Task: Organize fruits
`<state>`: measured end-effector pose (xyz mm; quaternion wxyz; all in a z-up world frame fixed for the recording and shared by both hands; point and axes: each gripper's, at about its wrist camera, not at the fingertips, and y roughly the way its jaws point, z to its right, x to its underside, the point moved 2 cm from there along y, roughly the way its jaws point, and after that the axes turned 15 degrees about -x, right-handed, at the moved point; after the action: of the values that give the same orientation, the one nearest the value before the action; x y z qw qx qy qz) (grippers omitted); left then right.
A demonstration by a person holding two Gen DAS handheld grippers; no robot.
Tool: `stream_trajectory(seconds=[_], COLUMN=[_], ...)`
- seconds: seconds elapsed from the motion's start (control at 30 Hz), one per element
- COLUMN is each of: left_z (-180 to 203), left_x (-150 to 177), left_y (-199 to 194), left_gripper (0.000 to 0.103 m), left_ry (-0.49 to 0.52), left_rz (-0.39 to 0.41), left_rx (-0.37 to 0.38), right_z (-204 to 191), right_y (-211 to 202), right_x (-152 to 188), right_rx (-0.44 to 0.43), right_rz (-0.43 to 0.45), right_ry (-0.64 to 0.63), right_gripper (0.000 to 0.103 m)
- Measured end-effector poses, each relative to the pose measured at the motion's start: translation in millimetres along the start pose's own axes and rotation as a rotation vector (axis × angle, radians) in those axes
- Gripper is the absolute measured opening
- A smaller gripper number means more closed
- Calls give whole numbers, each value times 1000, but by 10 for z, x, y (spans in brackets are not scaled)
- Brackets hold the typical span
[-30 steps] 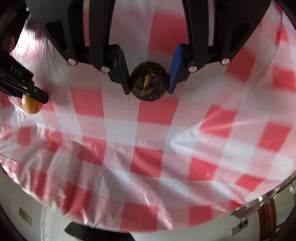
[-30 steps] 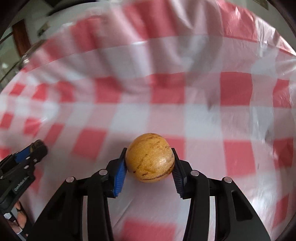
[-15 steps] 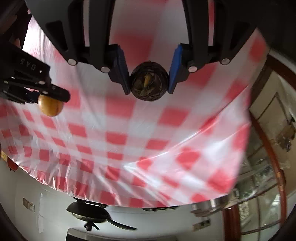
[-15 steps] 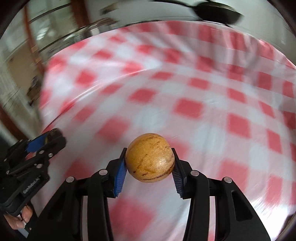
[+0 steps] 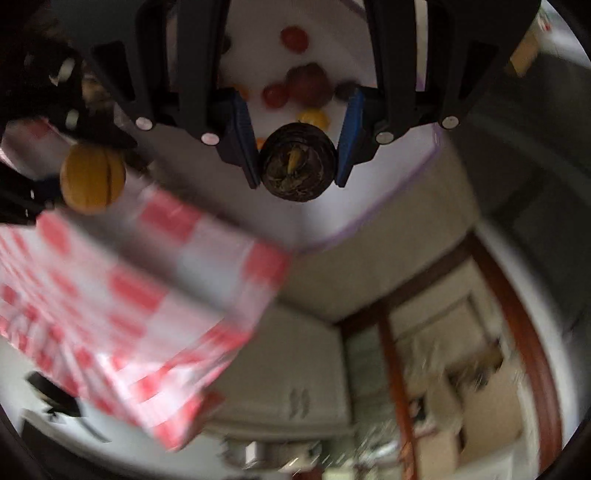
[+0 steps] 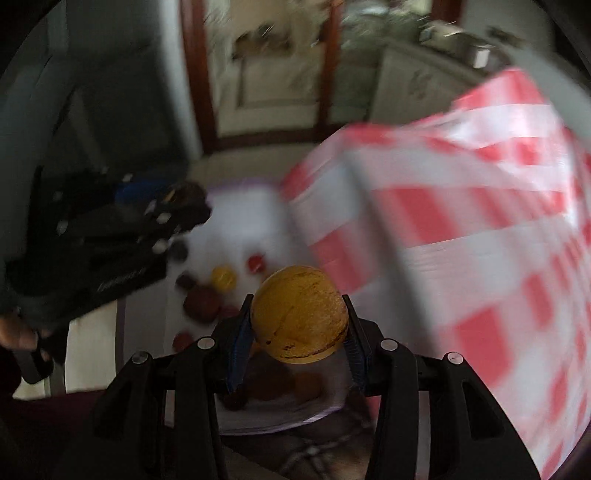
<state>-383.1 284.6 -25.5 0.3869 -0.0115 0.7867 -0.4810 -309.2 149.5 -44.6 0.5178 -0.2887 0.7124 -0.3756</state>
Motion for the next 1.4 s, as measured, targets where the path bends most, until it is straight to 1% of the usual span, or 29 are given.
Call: stream_trajectory(seconds=[0.07, 0.2, 0.33, 0.4, 0.43, 0.47, 0.5, 0.53, 0.57, 0.6, 0.63, 0.67, 0.7, 0.77, 0.8, 0.83, 0.87, 0.93, 0.97, 1.03, 1.1, 1.4], left_z=[-21, -98, -161, -190, -218, -238, -239, -261, -270, -263, -285, -300, -330, -398, -442, -475, -497, -504, -491, -451, -436, -343], left_x=[143, 334, 425, 460, 472, 474, 480, 477, 461, 440, 417, 403, 374, 308, 275, 254, 227, 222, 226, 259, 308, 459], left_y=[219, 572, 789, 851, 875, 868, 833, 802, 762, 740, 686, 637, 544, 366, 245, 157, 119, 100, 137, 263, 333, 441], left_gripper=[41, 41, 41, 42, 44, 58, 73, 79, 86, 90, 92, 96, 98, 101, 101, 101, 101, 101, 101, 101, 101, 101], left_ry=[7, -51, -107, -139, -154, -161, -165, -162, -155, -148, -140, -135, -131, -136, -150, -158, -158, -150, -141, -121, -130, -105], left_rz=[-55, -150, -202, -218, -220, -216, -199, -175, -152, -134, -105, -74, -32, 29, 61, 77, 78, 60, 36, -52, -105, -159], left_rx=[-29, -16, -29, -15, -5, -2, -3, -10, -19, -28, -47, -70, -90, -130, -174, -208, -220, -208, -195, -161, -138, -125], right_z=[-39, -49, 119, 111, 115, 114, 113, 98, 74, 47, 39, 5, -13, -54, -78, -103, -122, -164, -165, -156, -153, -105], right_y=[363, 873, 1183, 1301, 1342, 1368, 1369, 1344, 1288, 1251, 1216, 1163, 1125, 1045, 986, 948, 928, 924, 929, 938, 932, 963], right_x=[71, 172, 174, 183, 173, 164, 163, 153, 146, 123, 94, 71, 67, 48, 42, 35, 34, 22, 37, 56, 81, 96], right_rx=[-38, -54, -63, -57, -50, -44, -40, -41, -39, -32, -27, -29, -34, -43, -38, -28, -16, 26, 45, 67, 62, 44], right_rz=[-92, -215, -267, -285, -289, -290, -285, -274, -254, -236, -219, -207, -203, -189, -181, -177, -179, -206, -220, -235, -236, -236], right_ry=[-6, -4, 41, 46, 47, 49, 52, 50, 44, 36, 28, 20, 18, 21, 21, 19, 16, -1, -7, -10, -2, 39], right_gripper=[45, 45, 45, 46, 46, 47, 53, 60, 76, 83, 83, 86, 88, 88, 88, 88, 88, 88, 88, 88, 88, 88])
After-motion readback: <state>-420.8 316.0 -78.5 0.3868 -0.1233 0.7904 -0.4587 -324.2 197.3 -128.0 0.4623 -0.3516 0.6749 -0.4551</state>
